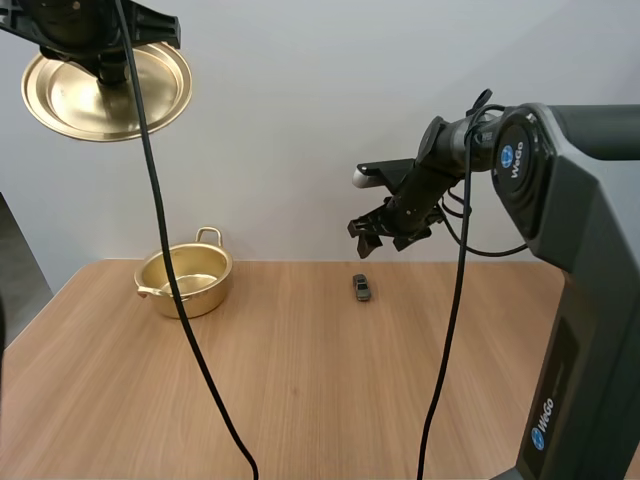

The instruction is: Open the pot, put the car inside, and close it

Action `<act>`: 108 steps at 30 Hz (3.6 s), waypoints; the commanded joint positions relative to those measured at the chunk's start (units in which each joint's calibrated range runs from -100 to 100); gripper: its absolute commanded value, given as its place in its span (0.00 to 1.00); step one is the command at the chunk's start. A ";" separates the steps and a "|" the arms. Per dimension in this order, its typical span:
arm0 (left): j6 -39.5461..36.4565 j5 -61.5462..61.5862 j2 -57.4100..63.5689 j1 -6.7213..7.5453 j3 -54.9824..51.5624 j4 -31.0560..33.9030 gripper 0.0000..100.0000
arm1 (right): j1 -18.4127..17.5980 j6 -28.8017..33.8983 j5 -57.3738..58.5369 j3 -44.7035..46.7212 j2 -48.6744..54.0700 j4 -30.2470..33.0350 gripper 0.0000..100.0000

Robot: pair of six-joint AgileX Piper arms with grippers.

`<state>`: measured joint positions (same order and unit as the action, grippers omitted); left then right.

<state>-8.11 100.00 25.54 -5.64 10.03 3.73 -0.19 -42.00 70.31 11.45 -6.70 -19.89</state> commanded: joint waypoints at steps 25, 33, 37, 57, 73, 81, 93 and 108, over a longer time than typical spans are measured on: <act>1.66 0.00 1.72 -0.04 -0.22 -0.07 0.00 | -3.91 3.17 -8.03 0.08 -9.24 5.51 1.00; 1.91 0.00 1.72 -0.04 -0.22 -0.07 0.00 | -3.91 3.27 -8.99 0.08 -10.93 5.58 1.00; 1.91 0.00 1.72 -0.04 -0.22 -0.07 0.00 | -3.91 2.87 -11.31 0.08 -11.75 5.58 1.00; 2.20 0.00 1.72 -0.04 -0.22 -0.23 0.00 | -3.91 0.18 -17.64 -0.44 -18.54 7.70 0.91; 2.28 0.00 5.36 -0.04 -0.22 -0.21 0.00 | -3.91 1.40 -17.23 -1.02 -14.81 3.33 0.00; 2.28 0.00 14.98 -0.04 -0.40 -0.02 0.00 | -3.91 -10.37 -8.28 -1.62 -4.39 -11.68 0.00; 1.92 0.00 29.34 -0.11 -7.29 3.24 0.00 | -7.48 -16.95 -1.81 -1.92 -1.71 -20.88 0.00; 2.29 0.00 33.53 -0.11 -13.33 6.28 0.00 | -17.30 -19.87 -16.83 -1.92 -1.71 -20.47 0.00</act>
<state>-5.89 99.88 58.85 -5.72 -3.22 9.87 -16.36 -61.84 56.01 9.63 -8.44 -40.72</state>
